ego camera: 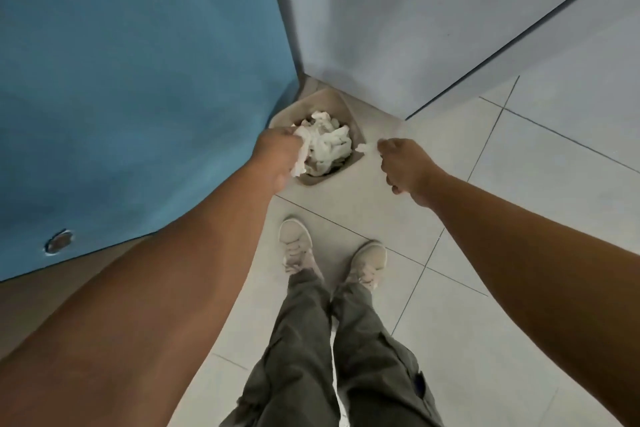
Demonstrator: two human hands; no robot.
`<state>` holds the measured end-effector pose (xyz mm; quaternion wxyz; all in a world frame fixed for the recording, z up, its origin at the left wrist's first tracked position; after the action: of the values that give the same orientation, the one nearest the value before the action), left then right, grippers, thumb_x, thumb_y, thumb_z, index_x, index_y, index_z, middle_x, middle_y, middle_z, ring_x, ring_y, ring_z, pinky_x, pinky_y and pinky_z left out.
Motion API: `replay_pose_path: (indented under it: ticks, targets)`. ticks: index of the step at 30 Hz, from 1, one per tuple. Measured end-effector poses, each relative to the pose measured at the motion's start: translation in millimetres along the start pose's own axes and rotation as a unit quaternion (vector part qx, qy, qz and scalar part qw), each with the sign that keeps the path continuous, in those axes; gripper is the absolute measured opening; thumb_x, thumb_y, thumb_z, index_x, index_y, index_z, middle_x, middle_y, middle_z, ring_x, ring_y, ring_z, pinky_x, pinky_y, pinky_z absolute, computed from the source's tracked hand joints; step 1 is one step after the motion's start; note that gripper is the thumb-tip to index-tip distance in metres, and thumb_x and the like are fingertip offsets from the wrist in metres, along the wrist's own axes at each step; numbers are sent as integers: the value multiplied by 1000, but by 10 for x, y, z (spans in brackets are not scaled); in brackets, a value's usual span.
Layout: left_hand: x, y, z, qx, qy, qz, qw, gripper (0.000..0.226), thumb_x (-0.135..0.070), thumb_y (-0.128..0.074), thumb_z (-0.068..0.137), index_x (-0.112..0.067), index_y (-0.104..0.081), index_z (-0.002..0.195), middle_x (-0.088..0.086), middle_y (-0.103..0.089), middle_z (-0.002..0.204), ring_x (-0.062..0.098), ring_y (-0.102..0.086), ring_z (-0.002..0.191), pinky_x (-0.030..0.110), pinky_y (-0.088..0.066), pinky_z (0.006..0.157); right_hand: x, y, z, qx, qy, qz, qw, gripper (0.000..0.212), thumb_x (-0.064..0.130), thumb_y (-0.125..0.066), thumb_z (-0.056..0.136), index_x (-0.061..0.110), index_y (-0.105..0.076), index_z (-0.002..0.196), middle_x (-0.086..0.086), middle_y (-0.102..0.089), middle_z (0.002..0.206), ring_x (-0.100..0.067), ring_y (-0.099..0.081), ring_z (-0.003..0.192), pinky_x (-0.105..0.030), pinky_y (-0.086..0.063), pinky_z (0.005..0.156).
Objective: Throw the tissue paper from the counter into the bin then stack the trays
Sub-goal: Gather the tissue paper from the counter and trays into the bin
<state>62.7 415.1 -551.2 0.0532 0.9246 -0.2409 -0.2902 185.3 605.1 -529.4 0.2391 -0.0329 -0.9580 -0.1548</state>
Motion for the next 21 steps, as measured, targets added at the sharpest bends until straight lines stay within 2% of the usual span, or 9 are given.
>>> replay_pose_path:
  ticks: [2,4,6,9,11,13,15,16,21]
  targets:
    - [83,-60,255,-1,-16,21,1000,21,-5,-59,89,-23,-70,91,9,-72,101,27,-69,91,40,-57,84,-164,-68,168,-11,3,21,1000,25,21,-37,99,14,-53,81,-6,-50,71,-18,-40,49,-24,-35,46]
    - [122,-103,487,-24,-25,44,998,21,-6,-63,87,-22,-72,98,6,-72,100,24,-69,90,37,-58,84,-303,-134,303,-14,3,50,999,23,18,-40,99,10,-59,91,-9,-61,78,-18,-40,47,-28,-37,49]
    - [122,-172,693,-45,-29,48,997,17,-8,-66,86,-21,-72,96,4,-71,95,23,-69,88,36,-58,83,-413,-166,470,-25,18,51,998,22,18,-45,98,12,-65,91,-12,-67,82,-18,-43,49,-34,-40,55]
    - [100,-331,934,-23,-33,26,999,19,-7,-66,85,-25,-71,87,3,-72,92,24,-70,88,40,-59,86,-465,-190,711,-49,38,31,998,17,20,-48,96,15,-63,89,-5,-64,74,-19,-50,58,-36,-44,62]
    - [122,-401,1090,-14,-36,7,999,20,-10,-65,88,-30,-67,84,3,-72,100,25,-69,94,45,-57,90,-421,-188,857,-65,37,28,997,18,23,-45,96,13,-60,95,-2,-58,76,-22,-52,66,-39,-47,65]
    - [130,-411,1197,-38,-54,27,997,19,-15,-62,90,-29,-65,102,2,-69,111,26,-67,102,44,-55,93,-321,-166,977,-69,33,43,996,18,22,-42,95,11,-56,96,-3,-53,76,-22,-48,66,-38,-45,61]
    - [109,-369,1193,-76,-70,60,993,39,-19,-59,91,-25,-56,130,3,-62,125,26,-63,111,41,-53,98,-197,-162,1074,-53,27,82,995,16,15,-39,94,12,-55,94,-4,-46,72,-20,-42,61,-33,-37,56]
    - [106,-341,1208,-85,-82,80,990,44,-20,-57,92,-23,-52,136,3,-58,132,24,-60,116,39,-50,101,-132,-163,1114,-44,26,94,994,19,11,-37,93,13,-56,92,-4,-45,70,-19,-41,59,-31,-34,55]
    - [115,-253,1123,-58,-105,114,986,40,-18,-51,92,-18,-58,131,3,-58,136,23,-57,121,34,-47,102,162,-277,1223,-16,90,59,994,35,2,-40,87,26,-66,86,-4,-56,73,-21,-49,61,-33,-39,58]
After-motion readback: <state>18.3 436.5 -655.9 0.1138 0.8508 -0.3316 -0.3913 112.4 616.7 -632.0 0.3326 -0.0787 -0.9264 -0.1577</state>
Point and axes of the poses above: each hand's wrist, its own z-axis towards the middle knuckle, its own y-axis out of the back of the hand, x = y × z, the point moved 6 cm from there along z, towards the middle knuckle
